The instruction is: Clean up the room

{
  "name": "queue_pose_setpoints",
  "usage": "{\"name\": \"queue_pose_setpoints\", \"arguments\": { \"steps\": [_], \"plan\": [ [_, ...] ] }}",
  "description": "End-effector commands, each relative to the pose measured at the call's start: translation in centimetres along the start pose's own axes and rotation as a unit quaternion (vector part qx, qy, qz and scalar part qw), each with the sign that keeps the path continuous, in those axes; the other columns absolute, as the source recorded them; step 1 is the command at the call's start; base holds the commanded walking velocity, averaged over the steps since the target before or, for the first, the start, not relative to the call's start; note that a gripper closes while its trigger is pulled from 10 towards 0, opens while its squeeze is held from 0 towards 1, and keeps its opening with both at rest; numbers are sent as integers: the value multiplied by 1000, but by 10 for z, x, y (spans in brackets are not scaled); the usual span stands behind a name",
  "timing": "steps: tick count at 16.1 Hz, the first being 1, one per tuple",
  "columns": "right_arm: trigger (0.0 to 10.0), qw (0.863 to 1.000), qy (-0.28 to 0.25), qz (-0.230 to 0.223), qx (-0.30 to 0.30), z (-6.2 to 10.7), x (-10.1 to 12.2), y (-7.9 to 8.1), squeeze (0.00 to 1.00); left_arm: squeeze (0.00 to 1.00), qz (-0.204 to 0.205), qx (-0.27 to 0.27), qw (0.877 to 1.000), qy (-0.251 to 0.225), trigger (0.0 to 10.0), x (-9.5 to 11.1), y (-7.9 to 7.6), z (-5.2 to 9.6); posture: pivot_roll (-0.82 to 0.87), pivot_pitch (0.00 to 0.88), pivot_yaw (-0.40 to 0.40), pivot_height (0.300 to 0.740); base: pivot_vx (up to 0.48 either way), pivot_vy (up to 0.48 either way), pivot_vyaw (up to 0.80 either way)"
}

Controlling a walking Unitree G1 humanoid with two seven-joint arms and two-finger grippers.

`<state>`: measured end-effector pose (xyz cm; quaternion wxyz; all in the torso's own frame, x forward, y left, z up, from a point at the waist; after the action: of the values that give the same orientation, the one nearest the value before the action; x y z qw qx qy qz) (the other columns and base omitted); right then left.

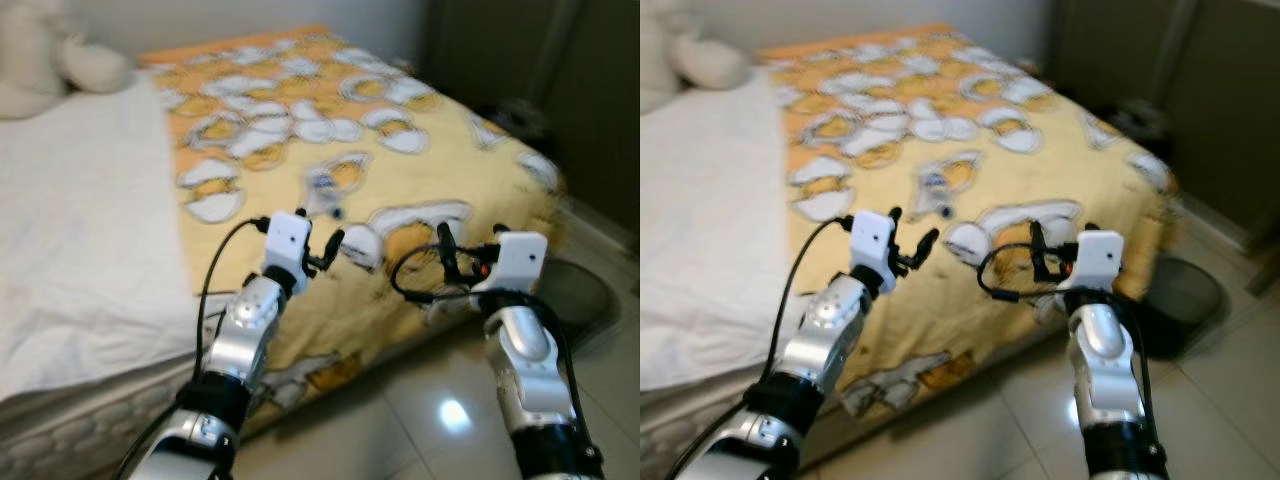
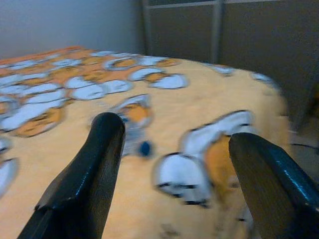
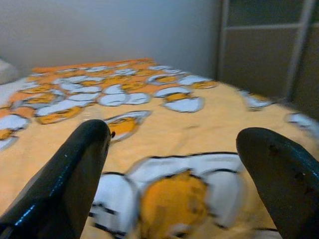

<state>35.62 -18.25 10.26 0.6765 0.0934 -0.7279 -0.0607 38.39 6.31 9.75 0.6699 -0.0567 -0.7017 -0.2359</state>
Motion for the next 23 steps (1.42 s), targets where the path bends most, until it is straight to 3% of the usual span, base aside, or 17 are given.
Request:
{"name": "queue_pose_setpoints", "arguments": {
  "steps": [1, 11, 14, 23],
  "plan": [
    [10000, 1000, -6, -1, 12, -1, 3, 8, 0, 0, -4, 7, 1000, 9, 10000, -5, 7, 1, -165, 0, 71, 740, 469, 0, 513],
    [10000, 1000, 0, -2, 15, -3, 1, 8, 0, 0, 3, 5, 1000, -1, 10000, -1, 5, -2, -164, 0, 66, 740, 465, 0, 496],
    [10000, 1000, 5, -8, 8, -2, -1, 5, 0, 0, 8, -9, 1000, -6, 10000, 1, -3, -4, -177, 0, 71, 740, 0, 0, 0],
    [10000, 1000, 2, -10, 4, 2, 0, 3, 0, 0, 12, -23, 999, -19, 10000, 8, -9, -7, -200, 0, 87, 740, 0, -452, 0]
  ]
}}
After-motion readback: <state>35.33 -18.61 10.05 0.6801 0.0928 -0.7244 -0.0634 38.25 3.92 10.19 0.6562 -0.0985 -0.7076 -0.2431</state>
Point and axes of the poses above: a point about 5 cm out from each wrist's last joint towards the gripper, its own z axis pointing back from the gripper into the wrist, its own x axis along the axis of the wrist's last joint, y = z × x, the point moved 6 cm from there along -z, pointing out of the wrist towards the gripper, and after that the axes turned 12 degrees about -z, right-handed, at the moved point
